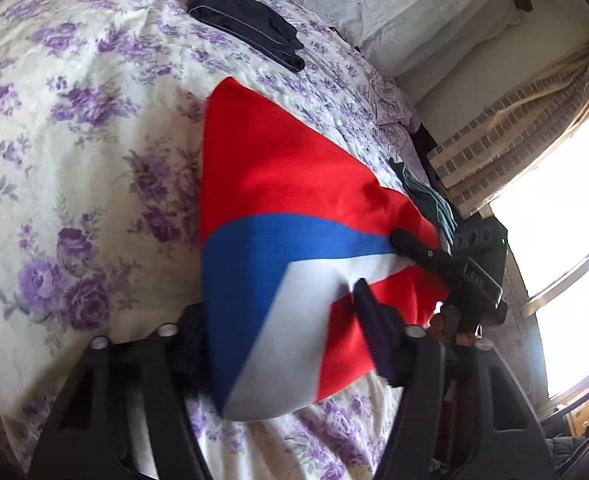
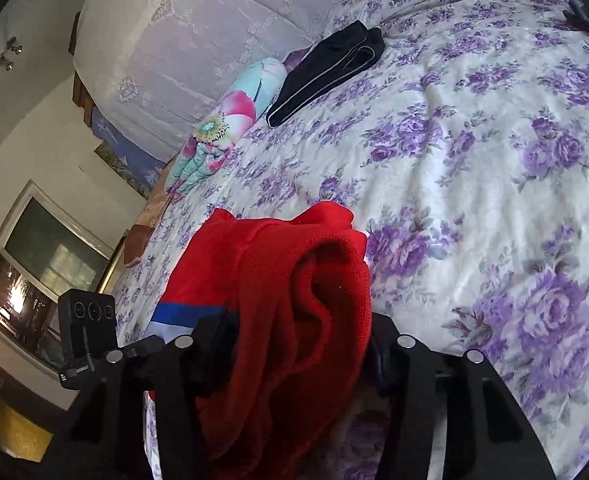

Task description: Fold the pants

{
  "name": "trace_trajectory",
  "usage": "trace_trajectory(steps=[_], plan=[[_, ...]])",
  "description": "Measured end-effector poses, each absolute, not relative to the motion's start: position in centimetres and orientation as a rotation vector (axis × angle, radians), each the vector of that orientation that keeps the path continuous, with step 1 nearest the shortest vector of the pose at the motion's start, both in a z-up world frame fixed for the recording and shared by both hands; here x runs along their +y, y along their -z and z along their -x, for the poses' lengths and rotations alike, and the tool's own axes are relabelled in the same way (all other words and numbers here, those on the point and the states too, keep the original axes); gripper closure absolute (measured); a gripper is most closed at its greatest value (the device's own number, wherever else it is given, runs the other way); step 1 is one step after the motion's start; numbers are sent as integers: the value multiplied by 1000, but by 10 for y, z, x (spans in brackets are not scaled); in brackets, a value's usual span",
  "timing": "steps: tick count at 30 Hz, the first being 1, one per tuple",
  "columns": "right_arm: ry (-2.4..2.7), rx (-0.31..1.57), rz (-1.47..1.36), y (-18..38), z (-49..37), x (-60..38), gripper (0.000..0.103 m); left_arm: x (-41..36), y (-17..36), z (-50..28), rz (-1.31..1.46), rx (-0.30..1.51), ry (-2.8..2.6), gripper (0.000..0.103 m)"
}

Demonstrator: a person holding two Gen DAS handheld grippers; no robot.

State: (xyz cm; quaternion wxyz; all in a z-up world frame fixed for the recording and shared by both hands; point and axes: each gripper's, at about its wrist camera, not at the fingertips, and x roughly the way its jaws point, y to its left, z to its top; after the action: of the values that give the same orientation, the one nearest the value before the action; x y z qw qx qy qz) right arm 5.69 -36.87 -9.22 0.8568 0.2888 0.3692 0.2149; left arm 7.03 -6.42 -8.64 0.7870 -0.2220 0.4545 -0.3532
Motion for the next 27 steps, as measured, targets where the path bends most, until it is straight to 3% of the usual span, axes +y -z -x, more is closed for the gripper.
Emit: trace_trajectory(steps=[7,11,16,20,24,26,27], plan=[[-380,699,-418,71,-42,-348,58,-64,77,-61,442,934,715,66],[-412,672,-386,51,-43,-343,65,-71,58,-58,345,895,684,70],[-441,639,-335,24,-52,-338,66,-78,26,-58,266,803,671,75],[-446,651,-355,28,-67,-342,66,-85,7,-65,188,741,668,75],[-402,752,-414,62,-87,-352,66,-84,54,-110,311,957,656,75],[-402,778,-440,71,-91,-357,66,-77,73,-121,388,1025,696,69],[-416,796,-472,75,-94,-361,66,-76,76,-125,403,1046,707,57]])
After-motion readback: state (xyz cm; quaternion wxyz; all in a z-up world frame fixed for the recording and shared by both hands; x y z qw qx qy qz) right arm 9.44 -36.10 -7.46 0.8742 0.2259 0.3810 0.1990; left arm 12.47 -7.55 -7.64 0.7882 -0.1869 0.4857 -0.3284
